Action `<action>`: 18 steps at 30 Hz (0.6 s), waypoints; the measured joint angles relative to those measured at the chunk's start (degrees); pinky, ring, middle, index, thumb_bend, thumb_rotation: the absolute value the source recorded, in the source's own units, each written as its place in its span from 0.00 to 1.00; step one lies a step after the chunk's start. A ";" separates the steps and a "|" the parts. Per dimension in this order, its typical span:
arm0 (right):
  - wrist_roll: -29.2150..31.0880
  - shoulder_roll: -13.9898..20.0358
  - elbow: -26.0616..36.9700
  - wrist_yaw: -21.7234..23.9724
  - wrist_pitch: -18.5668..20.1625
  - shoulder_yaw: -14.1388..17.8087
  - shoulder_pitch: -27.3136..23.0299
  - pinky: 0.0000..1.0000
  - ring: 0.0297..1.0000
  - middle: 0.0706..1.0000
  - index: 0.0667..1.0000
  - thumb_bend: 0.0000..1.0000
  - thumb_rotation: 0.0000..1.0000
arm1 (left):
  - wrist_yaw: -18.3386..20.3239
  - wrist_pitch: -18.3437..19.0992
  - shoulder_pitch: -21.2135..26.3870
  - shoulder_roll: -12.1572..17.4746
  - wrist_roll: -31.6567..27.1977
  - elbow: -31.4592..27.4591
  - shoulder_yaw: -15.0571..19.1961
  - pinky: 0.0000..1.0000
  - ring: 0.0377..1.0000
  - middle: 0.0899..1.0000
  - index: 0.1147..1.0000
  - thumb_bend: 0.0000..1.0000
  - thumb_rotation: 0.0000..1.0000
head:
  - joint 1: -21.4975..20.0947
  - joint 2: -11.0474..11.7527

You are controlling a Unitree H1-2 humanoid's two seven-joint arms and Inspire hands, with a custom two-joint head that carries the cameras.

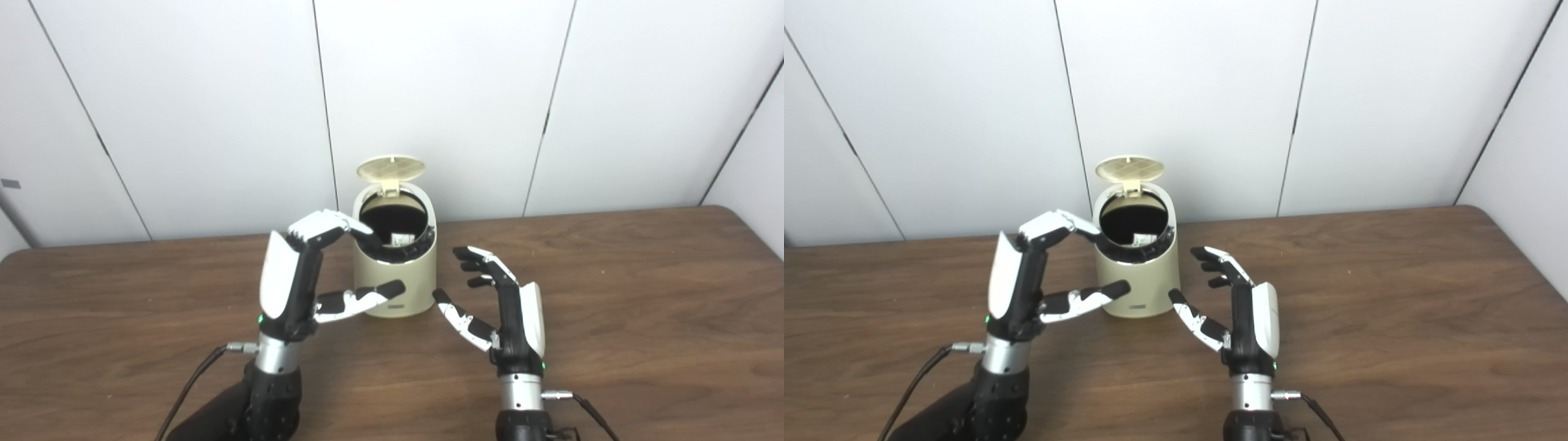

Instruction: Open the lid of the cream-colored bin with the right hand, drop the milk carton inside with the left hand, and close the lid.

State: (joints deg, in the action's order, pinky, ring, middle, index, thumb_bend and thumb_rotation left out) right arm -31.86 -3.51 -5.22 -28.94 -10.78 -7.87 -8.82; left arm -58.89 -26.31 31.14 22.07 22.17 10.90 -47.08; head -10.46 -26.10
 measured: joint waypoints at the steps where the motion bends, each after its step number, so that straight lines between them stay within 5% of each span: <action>1: 0.01 0.40 1.13 0.56 0.00 -0.23 0.49 0.67 0.79 0.83 0.82 0.41 0.54 | 0.95 0.01 -1.17 0.31 -0.79 -1.50 0.91 0.43 0.43 0.43 0.42 0.50 0.09 | 0.26 -0.09; 5: -1.19 3.67 6.03 4.74 -0.36 -1.66 3.49 0.91 0.97 0.99 0.98 0.61 0.80 | 6.10 0.03 -7.03 3.40 -5.11 -5.87 5.72 0.44 0.46 0.46 0.42 0.50 0.09 | 0.88 0.09; 9: -4.23 8.10 8.34 5.10 -0.39 -0.18 2.87 0.90 0.96 0.98 0.97 0.71 0.89 | 17.30 0.21 -13.77 3.92 -14.78 -9.23 11.90 0.50 0.54 0.55 0.43 0.49 0.10 | 1.23 0.44; 11: -4.95 8.86 12.03 6.62 0.64 0.66 1.97 0.90 0.97 0.99 0.99 0.73 0.95 | 23.50 0.29 -17.09 3.38 -19.03 -9.61 15.35 0.56 0.62 0.63 0.62 0.51 0.66 | 1.32 0.53; 14: -7.70 9.56 19.39 11.68 4.11 0.51 -0.60 0.90 0.96 0.98 0.99 0.76 0.99 | 32.11 0.35 -21.01 1.69 -24.13 -9.97 20.53 0.60 0.66 0.69 0.72 0.62 0.83 | 1.50 0.62; 18: -9.92 10.34 26.80 19.16 9.32 0.97 -5.19 0.88 0.96 0.97 0.97 0.78 0.98 | 41.52 0.37 -24.01 -1.18 -28.87 -10.05 26.82 0.69 0.74 0.76 0.79 0.70 0.89 | 1.50 0.70</action>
State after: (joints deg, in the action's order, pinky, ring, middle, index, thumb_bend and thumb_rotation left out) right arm -41.78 6.83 21.59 -9.78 -1.46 -6.89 -14.01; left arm -17.38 -25.94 7.13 20.89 -6.70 0.84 -20.26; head -8.96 -25.40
